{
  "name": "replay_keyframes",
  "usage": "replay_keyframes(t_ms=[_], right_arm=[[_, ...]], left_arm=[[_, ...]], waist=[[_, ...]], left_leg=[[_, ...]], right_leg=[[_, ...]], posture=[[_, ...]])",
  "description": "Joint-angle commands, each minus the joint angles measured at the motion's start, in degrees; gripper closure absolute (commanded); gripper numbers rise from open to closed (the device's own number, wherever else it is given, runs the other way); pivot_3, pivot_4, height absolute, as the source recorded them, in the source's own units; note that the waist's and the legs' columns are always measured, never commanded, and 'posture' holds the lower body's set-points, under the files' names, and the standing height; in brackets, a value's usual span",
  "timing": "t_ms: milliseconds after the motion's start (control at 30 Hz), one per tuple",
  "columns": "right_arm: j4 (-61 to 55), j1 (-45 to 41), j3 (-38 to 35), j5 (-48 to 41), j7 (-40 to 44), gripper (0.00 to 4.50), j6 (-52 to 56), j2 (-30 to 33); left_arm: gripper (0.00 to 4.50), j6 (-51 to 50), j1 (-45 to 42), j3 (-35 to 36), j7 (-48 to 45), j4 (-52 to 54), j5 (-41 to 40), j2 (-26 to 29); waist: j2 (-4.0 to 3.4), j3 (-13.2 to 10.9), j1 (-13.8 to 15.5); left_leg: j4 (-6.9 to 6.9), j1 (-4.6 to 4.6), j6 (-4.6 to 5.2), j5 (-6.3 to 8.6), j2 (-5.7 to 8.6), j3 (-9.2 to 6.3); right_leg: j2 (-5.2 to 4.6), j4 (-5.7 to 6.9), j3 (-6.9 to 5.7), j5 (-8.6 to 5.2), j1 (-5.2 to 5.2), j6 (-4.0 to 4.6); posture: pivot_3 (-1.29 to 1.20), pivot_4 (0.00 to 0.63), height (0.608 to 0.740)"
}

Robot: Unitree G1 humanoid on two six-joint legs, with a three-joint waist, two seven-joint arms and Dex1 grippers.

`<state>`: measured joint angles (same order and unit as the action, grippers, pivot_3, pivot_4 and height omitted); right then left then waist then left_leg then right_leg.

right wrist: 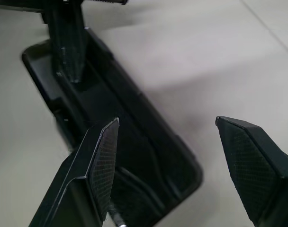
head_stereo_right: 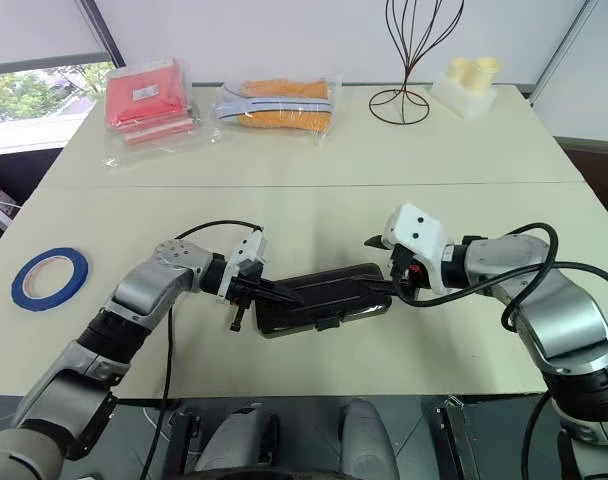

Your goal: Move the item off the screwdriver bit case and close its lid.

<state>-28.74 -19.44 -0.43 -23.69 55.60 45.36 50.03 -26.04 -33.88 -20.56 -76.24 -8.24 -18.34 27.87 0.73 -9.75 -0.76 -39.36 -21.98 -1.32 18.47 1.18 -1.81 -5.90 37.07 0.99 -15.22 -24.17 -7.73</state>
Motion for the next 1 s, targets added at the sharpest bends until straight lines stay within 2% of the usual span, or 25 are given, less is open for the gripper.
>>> replay_keyframes(t_ms=[33,133,233,267,333,467,500,667,1000], right_arm=[[-2.95,0.61,-2.65,-4.85,0.9,1.13,0.27,-0.84],[-3.91,2.18,-4.03,-10.42,1.89,1.13,1.82,-2.06],[-4.83,4.19,-2.86,-12.21,2.56,1.13,2.04,-1.78],[-5.01,4.93,-2.14,-12.91,2.75,1.37,2.33,-1.93],[-5.27,6.36,-0.62,-13.7,3.16,2.04,2.33,-2.19],[-5.25,8.94,3.64,-12.52,4.1,4.13,1.03,-1.87],[-5.14,9.4,4.51,-12.02,4.23,4.46,0.44,-1.82],[-3.06,10.92,10.48,-6.72,2.67,4.46,-3.24,-2.95],[-0.32,10.73,12.74,-1.25,-2.04,4.46,-6.26,-5.29]], left_arm=[[4.5,-3.91,-0.51,2.0,1.71,-1.82,-0.84,-0.28],[4.5,-7.19,-2.83,5.03,2.86,-0.43,-3.67,-1.27],[4.5,-9.66,-5.16,6.92,3.37,0.52,-5.62,-1.65],[4.5,-10.42,-6.21,7.36,3.54,0.49,-6.1,-1.91],[4.5,-11.18,-7.91,7.8,3.66,0.03,-6.37,-2.37],[4.5,-9.83,-9.63,7.02,3.43,-2.27,-5.02,-2.79],[4.5,-9.56,-9.87,6.8,3.34,-2.74,-4.77,-2.86],[4.5,-5.86,-9.26,4.15,4.37,-7.21,-0.68,-4.14],[4.5,4.52,-8.72,1.76,7.72,-17.67,6.5,-10.13]], waist=[[0.0,0.0,0.01],[0.03,-0.02,0.03],[0.05,-0.04,0.09],[0.06,-0.04,0.17],[0.06,-0.04,0.16],[0.06,-0.04,0.02],[0.06,-0.04,-0.04],[0.06,-0.04,0.04],[0.06,-0.03,0.15]], left_leg=[[0.0,0.01,0.01,0.01,0.0,0.01],[-0.01,0.01,0.02,0.01,0.0,-0.01],[-0.01,-0.04,0.02,0.01,0.0,-0.05],[-0.01,-0.05,0.02,0.01,0.01,-0.05],[-0.02,-0.08,0.03,0.01,0.02,-0.05],[-0.02,-0.07,0.03,0.01,0.02,-0.05],[-0.02,-0.06,0.03,0.01,0.01,-0.04],[-0.02,-0.07,0.02,0.01,0.01,-0.03],[-0.09,-0.12,0.02,0.01,0.02,-0.03]], right_leg=[[0.0,0.0,0.01,0.0,0.01,0.0],[0.0,0.0,0.0,0.0,0.03,0.0],[0.0,0.0,-0.02,0.0,0.0,0.0],[0.0,-0.01,-0.02,0.0,0.0,0.0],[0.0,-0.02,-0.02,0.0,0.0,0.0],[0.0,-0.01,-0.03,0.0,-0.01,0.0],[0.0,-0.01,-0.02,0.0,-0.02,0.0],[0.02,-0.01,-0.02,0.0,-0.05,0.0],[0.01,-0.01,-0.03,0.0,-0.05,0.0]], posture=[[0.0,0.15,0.74],[0.0,0.15,0.74],[0.0,0.15,0.74],[0.0,0.15,0.74],[0.0,0.15,0.74],[0.0,0.15,0.74],[0.0,0.15,0.74],[0.0,0.15,0.74],[0.0,0.15,0.74]])
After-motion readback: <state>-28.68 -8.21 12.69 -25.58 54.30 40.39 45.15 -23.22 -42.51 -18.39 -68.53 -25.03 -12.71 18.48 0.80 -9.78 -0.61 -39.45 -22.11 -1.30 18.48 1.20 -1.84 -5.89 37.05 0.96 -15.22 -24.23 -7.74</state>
